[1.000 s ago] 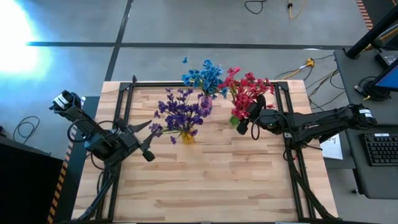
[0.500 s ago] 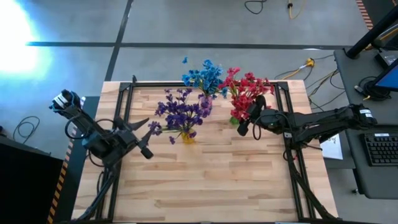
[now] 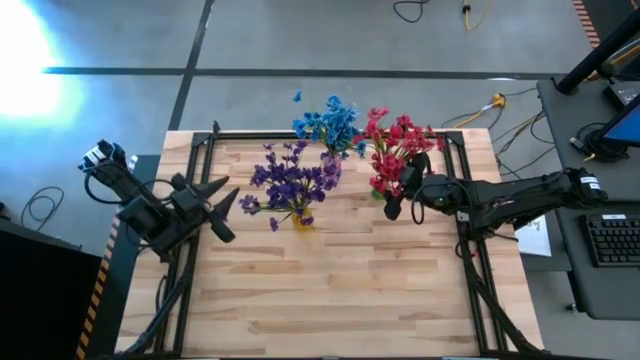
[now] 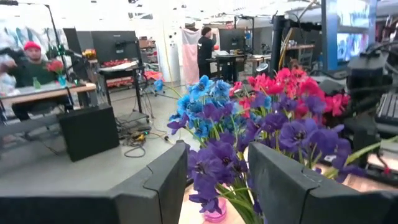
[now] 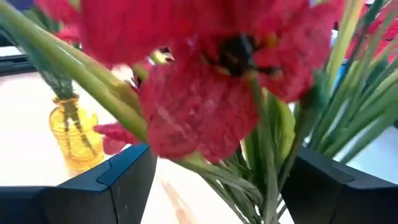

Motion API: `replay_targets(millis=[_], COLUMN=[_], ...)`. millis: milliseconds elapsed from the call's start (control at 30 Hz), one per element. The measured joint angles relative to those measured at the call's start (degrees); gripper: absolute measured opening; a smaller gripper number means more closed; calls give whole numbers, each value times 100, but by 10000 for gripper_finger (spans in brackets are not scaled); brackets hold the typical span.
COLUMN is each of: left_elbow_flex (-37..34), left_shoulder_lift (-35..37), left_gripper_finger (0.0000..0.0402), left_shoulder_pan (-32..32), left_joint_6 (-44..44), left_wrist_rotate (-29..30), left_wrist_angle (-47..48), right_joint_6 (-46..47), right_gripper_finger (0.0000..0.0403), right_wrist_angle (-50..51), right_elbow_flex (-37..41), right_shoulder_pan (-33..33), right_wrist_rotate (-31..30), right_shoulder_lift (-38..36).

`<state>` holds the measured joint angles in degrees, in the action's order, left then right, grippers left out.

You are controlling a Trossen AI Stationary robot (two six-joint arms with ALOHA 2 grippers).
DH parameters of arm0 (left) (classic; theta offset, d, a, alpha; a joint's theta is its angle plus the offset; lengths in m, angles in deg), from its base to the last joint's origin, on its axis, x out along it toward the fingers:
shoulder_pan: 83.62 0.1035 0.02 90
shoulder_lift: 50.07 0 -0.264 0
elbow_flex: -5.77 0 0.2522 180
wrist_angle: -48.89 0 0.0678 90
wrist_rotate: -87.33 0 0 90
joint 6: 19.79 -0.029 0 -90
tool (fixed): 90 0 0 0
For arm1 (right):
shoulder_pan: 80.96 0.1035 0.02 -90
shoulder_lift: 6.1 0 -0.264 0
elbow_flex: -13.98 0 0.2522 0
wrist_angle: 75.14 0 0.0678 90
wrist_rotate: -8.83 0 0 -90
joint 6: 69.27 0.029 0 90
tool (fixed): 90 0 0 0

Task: Sort flowers into vase by color
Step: Put the pink flowers into the green vase

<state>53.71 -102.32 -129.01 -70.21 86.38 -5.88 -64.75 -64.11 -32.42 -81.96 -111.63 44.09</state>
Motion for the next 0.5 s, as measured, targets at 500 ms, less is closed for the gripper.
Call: replay_targets(millis=[500], left_elbow_flex=[-2], left_shoulder_lift=[268], left_gripper_finger=[157], left_shoulder_pan=[0], left_joint_6=[104], left_wrist_rotate=[-1], left_wrist_angle=[7], right_joint_6=[331], right_gripper_finger=[337], right_wrist_angle=[92], right_elbow_flex=[0], right_shoulder_pan=[0], right_wrist_rotate=[71], right_shoulder_lift=[0])
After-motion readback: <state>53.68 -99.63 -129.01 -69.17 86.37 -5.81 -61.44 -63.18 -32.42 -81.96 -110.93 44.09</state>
